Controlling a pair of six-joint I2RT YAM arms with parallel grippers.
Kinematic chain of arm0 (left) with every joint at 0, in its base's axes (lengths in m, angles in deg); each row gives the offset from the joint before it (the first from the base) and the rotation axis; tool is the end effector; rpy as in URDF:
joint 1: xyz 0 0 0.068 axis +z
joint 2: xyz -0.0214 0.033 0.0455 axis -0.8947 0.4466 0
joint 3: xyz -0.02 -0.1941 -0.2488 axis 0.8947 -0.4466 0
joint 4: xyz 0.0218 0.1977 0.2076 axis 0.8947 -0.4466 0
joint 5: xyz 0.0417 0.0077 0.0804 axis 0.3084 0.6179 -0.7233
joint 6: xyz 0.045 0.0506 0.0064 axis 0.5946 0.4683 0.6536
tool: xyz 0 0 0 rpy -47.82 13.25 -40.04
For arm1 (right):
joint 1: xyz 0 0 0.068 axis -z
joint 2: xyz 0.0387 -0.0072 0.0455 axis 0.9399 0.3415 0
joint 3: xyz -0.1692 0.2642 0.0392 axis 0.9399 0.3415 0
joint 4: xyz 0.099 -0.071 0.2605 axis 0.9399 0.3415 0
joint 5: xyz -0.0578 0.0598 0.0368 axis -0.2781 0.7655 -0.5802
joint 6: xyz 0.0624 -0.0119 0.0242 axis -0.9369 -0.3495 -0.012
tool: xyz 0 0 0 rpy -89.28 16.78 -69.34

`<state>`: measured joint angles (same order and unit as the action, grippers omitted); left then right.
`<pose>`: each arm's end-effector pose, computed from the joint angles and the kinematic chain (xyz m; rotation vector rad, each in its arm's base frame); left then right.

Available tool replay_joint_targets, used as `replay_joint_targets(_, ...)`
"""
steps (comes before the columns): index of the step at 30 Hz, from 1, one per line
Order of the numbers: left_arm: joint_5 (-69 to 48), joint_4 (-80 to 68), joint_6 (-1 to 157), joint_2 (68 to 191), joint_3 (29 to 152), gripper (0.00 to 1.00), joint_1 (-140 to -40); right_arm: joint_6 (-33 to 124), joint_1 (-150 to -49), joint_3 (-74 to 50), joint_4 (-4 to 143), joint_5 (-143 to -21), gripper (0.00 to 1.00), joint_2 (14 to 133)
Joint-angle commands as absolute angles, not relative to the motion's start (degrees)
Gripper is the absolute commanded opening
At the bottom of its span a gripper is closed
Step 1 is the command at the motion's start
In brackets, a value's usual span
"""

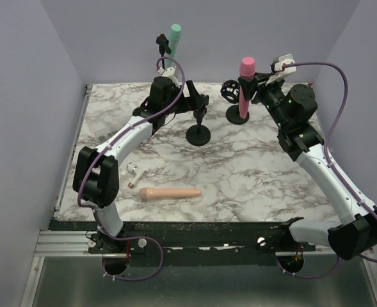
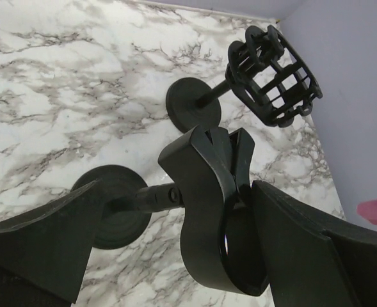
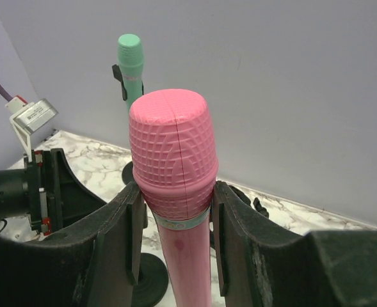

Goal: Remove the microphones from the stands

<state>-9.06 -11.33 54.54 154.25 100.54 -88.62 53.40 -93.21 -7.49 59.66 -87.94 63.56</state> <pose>0.4244 -0.2095 0.3428 -0.0557 2.0365 -0.8458 0.2917 0.1261 0.4888 -0.3142 1.3736 0.3339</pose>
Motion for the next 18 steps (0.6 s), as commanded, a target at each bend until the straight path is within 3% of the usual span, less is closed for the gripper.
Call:
replay_joint_targets(1, -13.3, -23.7, 58.7, 158.5, 97.4, 0.98, -88.4, 52.8, -93.4, -6.9, 57.4, -86.6, 0.01, 63.9)
replay_joint_targets(11, -12.4, -27.7, 59.0, 158.0, 102.8, 0.98, -88.2, 52.9, -93.4, -6.8, 57.7, -86.4, 0.01, 64.2)
replay_joint_targets(18, -4.6, -25.9, 57.4, 150.3, 105.9, 0.98, -84.8, 54.4, -93.5, -7.7, 59.9, -83.5, 0.01, 65.5)
